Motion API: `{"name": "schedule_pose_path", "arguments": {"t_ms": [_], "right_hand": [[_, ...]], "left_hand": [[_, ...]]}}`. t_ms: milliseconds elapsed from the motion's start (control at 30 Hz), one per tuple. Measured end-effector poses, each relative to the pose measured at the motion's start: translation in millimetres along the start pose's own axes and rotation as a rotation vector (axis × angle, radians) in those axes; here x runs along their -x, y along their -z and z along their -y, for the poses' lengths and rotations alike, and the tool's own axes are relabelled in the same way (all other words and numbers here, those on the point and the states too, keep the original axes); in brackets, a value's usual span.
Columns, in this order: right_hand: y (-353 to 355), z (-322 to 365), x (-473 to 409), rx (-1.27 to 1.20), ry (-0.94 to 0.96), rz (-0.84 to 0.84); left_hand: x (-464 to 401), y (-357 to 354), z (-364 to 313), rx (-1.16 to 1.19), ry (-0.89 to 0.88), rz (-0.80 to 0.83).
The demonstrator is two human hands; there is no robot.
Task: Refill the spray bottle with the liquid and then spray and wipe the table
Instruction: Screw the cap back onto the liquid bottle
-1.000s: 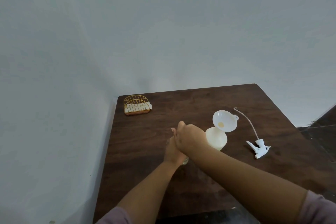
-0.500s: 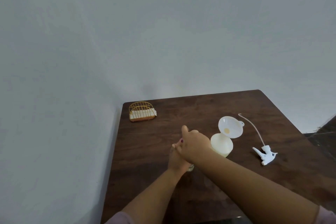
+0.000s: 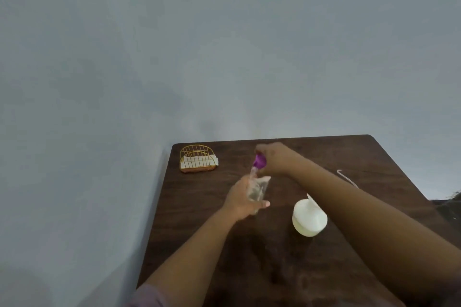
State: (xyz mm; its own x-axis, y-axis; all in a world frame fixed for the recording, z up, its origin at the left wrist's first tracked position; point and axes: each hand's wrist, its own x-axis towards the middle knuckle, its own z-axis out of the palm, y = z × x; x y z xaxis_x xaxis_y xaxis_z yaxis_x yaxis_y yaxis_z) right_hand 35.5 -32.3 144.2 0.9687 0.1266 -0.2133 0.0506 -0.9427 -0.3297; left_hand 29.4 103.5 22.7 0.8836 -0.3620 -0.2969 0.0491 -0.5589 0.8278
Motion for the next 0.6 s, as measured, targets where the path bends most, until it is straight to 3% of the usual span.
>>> {"name": "schedule_pose_path", "arguments": {"t_ms": [200,367,600], "right_hand": [[24.3,-12.8,-95.0,-0.058,0.046,-0.134],[22.5,-23.3,-167.6,-0.028,0.032,-0.106],[-3.3,-37.4,-224.1,0.043,0.04,-0.055]], "left_hand": [[-62.7,46.3,-22.6,-0.09,0.032,-0.169],[-108.9,62.6,-18.9,0.063,0.139,-0.212],[-145.6,60.3,-7.2,0.052,0.165,-0.251]]}}
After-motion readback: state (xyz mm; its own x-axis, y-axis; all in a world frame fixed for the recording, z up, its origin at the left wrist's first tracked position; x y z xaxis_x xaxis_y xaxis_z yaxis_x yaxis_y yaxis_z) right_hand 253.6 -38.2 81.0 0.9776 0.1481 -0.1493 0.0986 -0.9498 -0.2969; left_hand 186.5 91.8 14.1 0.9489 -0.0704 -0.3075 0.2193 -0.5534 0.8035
